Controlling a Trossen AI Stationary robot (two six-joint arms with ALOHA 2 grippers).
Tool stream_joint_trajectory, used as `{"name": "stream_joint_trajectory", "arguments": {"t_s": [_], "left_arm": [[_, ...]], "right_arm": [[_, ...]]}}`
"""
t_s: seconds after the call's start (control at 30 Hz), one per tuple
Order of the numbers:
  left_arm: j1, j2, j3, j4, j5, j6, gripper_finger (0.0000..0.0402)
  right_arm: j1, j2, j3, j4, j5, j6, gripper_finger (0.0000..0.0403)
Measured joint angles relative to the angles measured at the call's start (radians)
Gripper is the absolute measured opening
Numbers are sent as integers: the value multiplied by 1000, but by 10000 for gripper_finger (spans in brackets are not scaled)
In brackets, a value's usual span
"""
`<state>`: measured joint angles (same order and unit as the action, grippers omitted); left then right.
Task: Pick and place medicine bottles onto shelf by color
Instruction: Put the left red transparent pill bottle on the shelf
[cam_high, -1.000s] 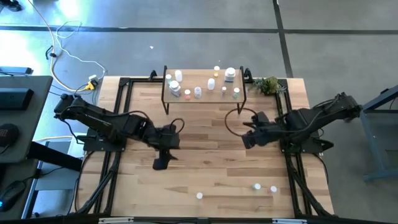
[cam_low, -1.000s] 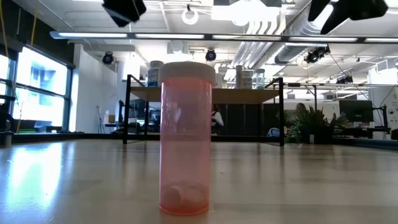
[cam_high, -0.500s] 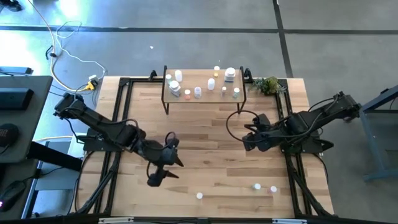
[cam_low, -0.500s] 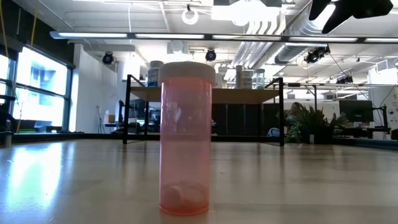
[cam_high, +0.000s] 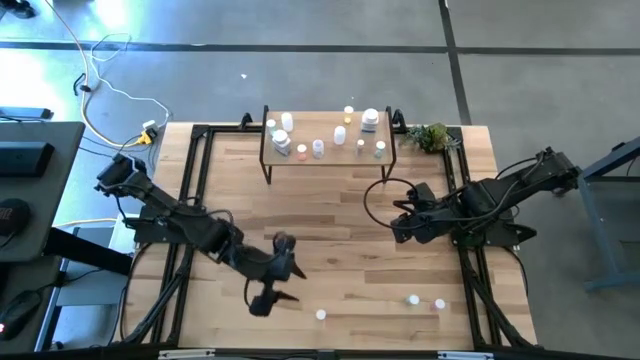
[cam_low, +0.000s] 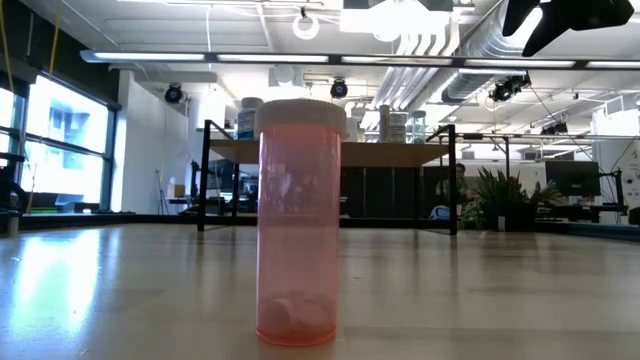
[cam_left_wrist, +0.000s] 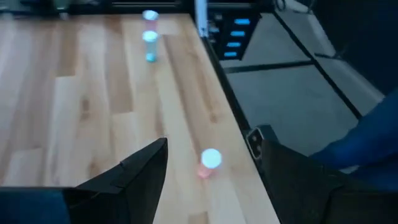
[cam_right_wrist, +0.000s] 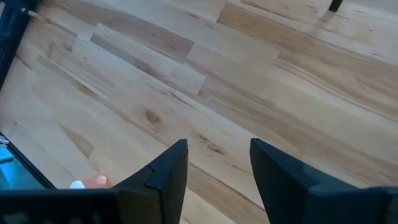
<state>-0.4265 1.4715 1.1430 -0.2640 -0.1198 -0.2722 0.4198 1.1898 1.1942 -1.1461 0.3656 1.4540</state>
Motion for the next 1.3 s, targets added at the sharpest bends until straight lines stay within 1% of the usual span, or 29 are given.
{"name": "stream_joint_trajectory", "arguments": {"t_s": [0.1, 0.2, 0.3, 0.43, 0.93, 1.1, 1.3], "left_arm": [[-22, 57, 0, 80, -7, 13, 250], [-45, 110, 0, 136, -52, 13, 250], [-63, 165, 0, 167, -97, 4, 250], [-79, 226, 0, 165, -127, -14, 250], [-80, 409, -1, 262, -112, -32, 250], [-80, 448, -1, 292, -111, -32, 250], [-80, 485, -1, 350, -74, -32, 250]], "right_arm": [[0, 1, 0, -2, -3, -12, 165], [0, 1, 0, -2, -4, -37, 165], [0, 1, 0, -2, -5, -41, 165], [0, 1, 0, -2, -6, -41, 165], [0, 1, 0, -1, -6, -40, 165], [0, 0, 0, 5, -6, -39, 165], [0, 0, 0, 6, -6, -38, 165]]}}
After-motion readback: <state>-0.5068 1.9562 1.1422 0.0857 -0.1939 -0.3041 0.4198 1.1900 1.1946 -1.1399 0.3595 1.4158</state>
